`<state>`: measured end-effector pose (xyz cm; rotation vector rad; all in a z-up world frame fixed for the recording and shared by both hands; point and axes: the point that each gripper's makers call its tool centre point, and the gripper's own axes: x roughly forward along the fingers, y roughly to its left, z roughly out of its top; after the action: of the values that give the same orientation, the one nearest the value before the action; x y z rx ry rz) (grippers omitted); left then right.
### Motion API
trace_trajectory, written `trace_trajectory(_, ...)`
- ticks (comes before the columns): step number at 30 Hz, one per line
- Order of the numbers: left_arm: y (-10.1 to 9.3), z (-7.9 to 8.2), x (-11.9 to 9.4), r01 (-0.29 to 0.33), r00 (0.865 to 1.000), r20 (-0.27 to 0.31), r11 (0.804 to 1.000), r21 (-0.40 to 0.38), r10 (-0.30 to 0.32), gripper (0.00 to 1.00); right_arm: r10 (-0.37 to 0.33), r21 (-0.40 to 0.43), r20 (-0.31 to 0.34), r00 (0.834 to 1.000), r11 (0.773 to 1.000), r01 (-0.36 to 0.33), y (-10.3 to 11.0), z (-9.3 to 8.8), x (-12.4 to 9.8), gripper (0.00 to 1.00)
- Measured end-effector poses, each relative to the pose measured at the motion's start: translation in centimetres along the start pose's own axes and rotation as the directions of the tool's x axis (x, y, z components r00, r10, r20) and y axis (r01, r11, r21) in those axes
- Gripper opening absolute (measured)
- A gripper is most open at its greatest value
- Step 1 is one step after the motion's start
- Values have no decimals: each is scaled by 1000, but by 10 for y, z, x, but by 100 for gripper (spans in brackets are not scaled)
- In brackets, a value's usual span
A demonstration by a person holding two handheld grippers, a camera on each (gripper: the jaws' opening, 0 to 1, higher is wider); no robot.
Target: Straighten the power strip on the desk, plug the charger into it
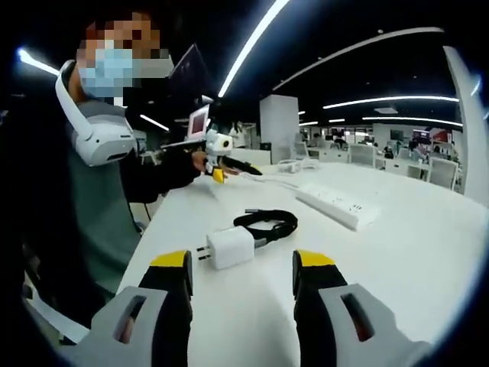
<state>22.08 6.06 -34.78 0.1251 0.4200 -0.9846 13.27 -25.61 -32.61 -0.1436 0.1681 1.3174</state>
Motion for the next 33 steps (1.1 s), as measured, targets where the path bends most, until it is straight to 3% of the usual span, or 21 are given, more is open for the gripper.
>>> trace_trajectory(10, 1, -1, -2, -4, 1000, -3, 1000, -4, 4, 99, 66, -18, -34, 997, 998, -66, 7, -5, 25, 54)
trace_trajectory(17, 1, -1, -2, -3, 1000, -1, 1000, -4, 3, 99, 127, -14, -10, 992, 992, -127, 15, 3, 43, 53)
trace_trajectory(21, 3, -2, -5, -7, 1000, 0, 1000, -8, 7, 99, 173, -11, 5, 985, 985, -173, 18, 7, 49, 52)
trace_trajectory(25, 1, -2, -7, -1, 1000, 2, 1000, -3, 1, 99, 204, -23, -22, 979, 979, -204, 20, 2, 56, 52)
trace_trajectory(33, -3, -2, -9, 8, 1000, -2, 1000, 10, -8, 99, 222, -23, -20, 975, 975, -223, 16, 0, 61, 52)
